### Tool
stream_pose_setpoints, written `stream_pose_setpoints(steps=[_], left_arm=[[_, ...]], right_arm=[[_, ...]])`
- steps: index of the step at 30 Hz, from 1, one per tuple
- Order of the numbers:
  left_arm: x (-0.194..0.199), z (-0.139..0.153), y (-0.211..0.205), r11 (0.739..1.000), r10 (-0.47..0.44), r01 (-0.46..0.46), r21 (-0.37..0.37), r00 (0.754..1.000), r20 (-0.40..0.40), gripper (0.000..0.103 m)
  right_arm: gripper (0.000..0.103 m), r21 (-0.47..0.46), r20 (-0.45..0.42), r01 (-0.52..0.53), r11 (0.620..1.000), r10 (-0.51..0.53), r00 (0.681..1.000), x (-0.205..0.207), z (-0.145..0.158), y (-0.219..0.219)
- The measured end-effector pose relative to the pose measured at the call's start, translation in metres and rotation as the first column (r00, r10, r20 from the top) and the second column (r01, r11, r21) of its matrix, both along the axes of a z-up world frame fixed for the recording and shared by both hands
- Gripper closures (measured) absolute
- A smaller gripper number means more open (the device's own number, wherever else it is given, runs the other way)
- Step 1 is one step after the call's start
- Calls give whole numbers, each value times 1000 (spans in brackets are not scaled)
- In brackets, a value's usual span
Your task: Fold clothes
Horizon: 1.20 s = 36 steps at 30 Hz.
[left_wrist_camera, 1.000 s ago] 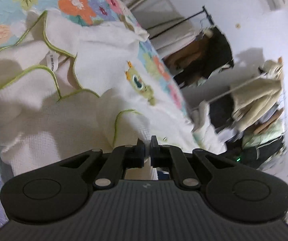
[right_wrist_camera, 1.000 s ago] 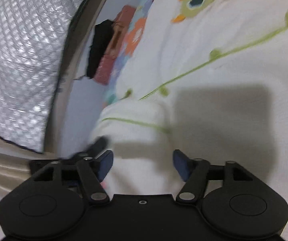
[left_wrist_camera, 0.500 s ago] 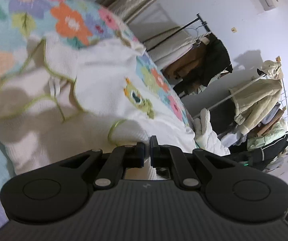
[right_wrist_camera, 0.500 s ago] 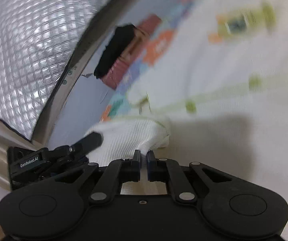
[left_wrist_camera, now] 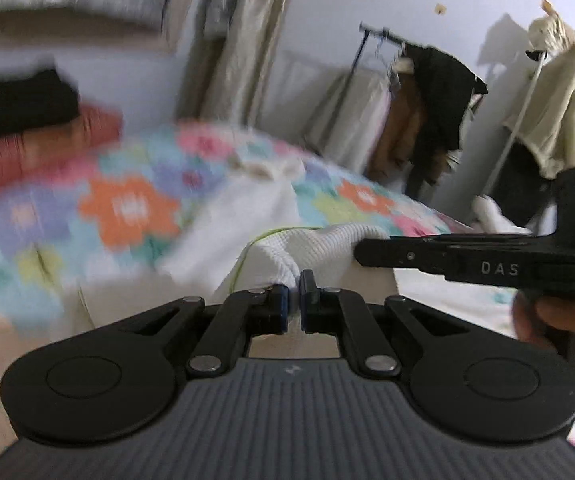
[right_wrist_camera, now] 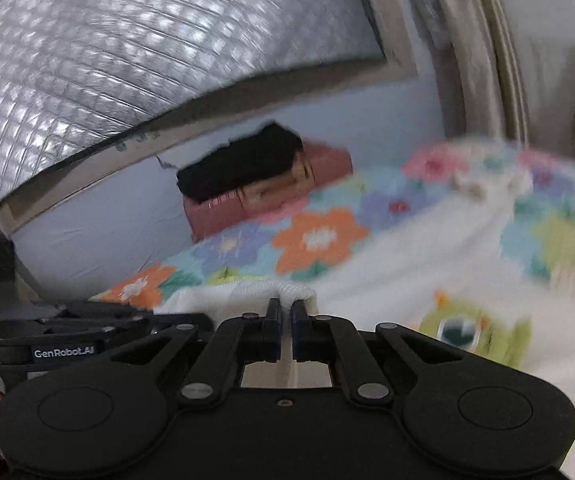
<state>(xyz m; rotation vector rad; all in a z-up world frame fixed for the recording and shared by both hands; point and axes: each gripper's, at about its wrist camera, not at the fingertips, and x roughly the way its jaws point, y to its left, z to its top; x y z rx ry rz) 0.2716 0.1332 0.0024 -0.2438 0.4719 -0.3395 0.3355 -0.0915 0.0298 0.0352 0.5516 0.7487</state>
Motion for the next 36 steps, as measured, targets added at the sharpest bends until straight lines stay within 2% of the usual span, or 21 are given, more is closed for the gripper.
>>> stream_pose_setpoints(steps=[1, 2, 3, 4, 5, 7, 9, 10, 13, 17, 20, 23, 26, 29, 30, 33, 35, 36], left_arm=[[3, -2, -5, 1000, 6, -6, 19, 1000, -1, 96], [5, -5, -10, 999, 9, -9, 36, 1000, -6, 88], [8, -7, -14, 998, 13, -13, 54, 1000, -11, 66], [17, -15, -19, 996, 30, -22, 88, 996, -85, 56], [25, -25, -23, 991, 62, -42, 130, 985, -159, 53], [34, -47, -22, 973, 133, -67, 219, 944, -303, 53], [29, -62, -14, 976, 138, -59, 211, 915, -380, 53], [22, -66, -8, 983, 119, -51, 179, 910, -397, 53], [-7, -71, 4, 993, 86, -44, 107, 900, -428, 50], [-41, -80, 11, 996, 44, 1, 88, 864, -502, 45], [-69, -90, 15, 996, 0, 53, 78, 833, -554, 45], [-92, -91, 16, 996, -52, 83, 26, 810, -584, 45], [-107, -87, 8, 990, -76, 130, 47, 794, -603, 45], [-121, -91, -3, 984, -138, 177, -1, 760, -635, 46], [-125, -93, -4, 986, -136, 166, -16, 746, -651, 46], [-137, -106, -5, 998, -18, 52, 30, 733, -680, 47], [-143, -112, -10, 998, 23, 24, 63, 749, -662, 45], [-145, -110, -14, 996, 33, 29, 84, 755, -655, 47]], right_arm=[[96, -4, 33, 4, 1000, -4, 999, 0, 0, 2], [95, -16, 34, 24, 1000, -23, 999, 3, -3, 4], [93, -55, 11, 60, 997, -60, 998, 9, -10, 6], [75, -112, -21, 105, 988, -108, 994, 17, -20, 8], [64, -165, -52, 145, 976, -155, 987, 23, -29, 8], [63, -214, -121, 204, 955, -233, 965, 27, -44, -2], [63, -162, -195, 181, 970, -212, 958, 20, -53, -18], [62, -137, -228, 157, 978, -185, 956, 15, -56, -25], [61, -144, -306, 109, 984, -149, 940, -3, -64, -34], [51, -88, -408, 73, 993, -103, 907, -38, -77, -46], [50, -42, -471, 38, 998, -54, 880, -68, -90, -54], [50, -7, -538, -3, 1000, -1, 843, -93, -102, -62], [49, 43, -588, -7, 999, 31, 808, -116, -107, -72], [46, 78, -635, 23, 997, 32, 772, -137, -118, -83], [46, 82, -649, 21, 996, 38, 760, -143, -123, -84], [46, 95, -659, -10, 995, 70, 749, -161, -137, -82], [46, 105, -644, -53, 993, 109, 757, -170, -146, -77], [46, 97, -623, -73, 993, 118, 773, -173, -148, -73]])
